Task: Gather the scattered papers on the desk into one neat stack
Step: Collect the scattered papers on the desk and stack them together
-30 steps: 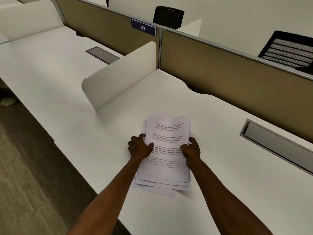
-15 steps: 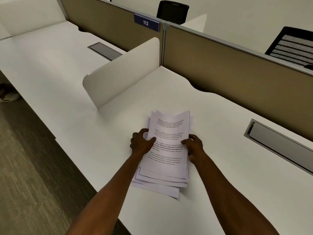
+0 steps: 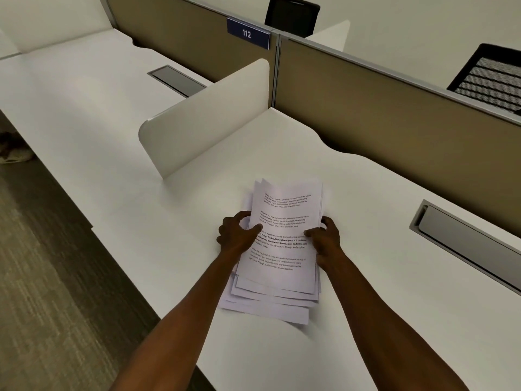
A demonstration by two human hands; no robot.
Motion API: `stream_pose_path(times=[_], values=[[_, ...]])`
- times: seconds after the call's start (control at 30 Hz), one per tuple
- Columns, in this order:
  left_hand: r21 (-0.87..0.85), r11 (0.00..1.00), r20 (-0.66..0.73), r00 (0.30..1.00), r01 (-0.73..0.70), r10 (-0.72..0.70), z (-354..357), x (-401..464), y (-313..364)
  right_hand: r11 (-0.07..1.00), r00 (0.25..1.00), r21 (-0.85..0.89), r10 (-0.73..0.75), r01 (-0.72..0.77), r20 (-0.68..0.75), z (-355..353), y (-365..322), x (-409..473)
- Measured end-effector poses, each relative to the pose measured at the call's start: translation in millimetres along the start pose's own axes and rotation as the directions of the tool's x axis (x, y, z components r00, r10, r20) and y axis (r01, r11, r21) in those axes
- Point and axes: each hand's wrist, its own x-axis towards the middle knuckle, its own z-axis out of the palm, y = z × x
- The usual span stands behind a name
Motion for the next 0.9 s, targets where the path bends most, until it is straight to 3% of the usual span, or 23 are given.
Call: stream_pose_path(times=[0.13, 0.3, 0.37, 0.57, 0.7, 0.9], values=[[-0.101, 0.995, 0.005, 1.0, -0.018, 0.019, -1, -2, 0, 0.999, 0.999, 0.039, -0.025, 0.024, 0.03, 0, -2, 10], [-0.066, 0.998, 0.035, 0.999, -0.007, 0.009, 3, 1, 3, 0.93, 0.994, -0.354, -0.108, 0.103, 0.004, 3, -3, 10], [-0.047, 0.999, 0.014, 1.0, 0.026, -0.026, 9, 3, 4, 0.89, 0.985, -0.425, -0.169, 0.165, 0.027, 7, -5, 8], [-0.047, 0.996, -0.033, 0.996, 0.078, -0.08, 18, 2, 13, 0.98, 0.996, -0.199, -0.009, 0.027, 0.093, 16, -9, 12], [-0.12, 0.991, -0.005, 0.998, 0.059, -0.06, 16, 11, 7, 0.983, 0.971, 0.019, 0.176, -0.182, 0.164, 10, -15, 10], [-0.091, 0.996, 0.093, 0.996, 0.002, 0.007, 12, -8, 11, 0.962, 0.946, 0.017, 0.266, -0.274, 0.186, -10, 0, -3]])
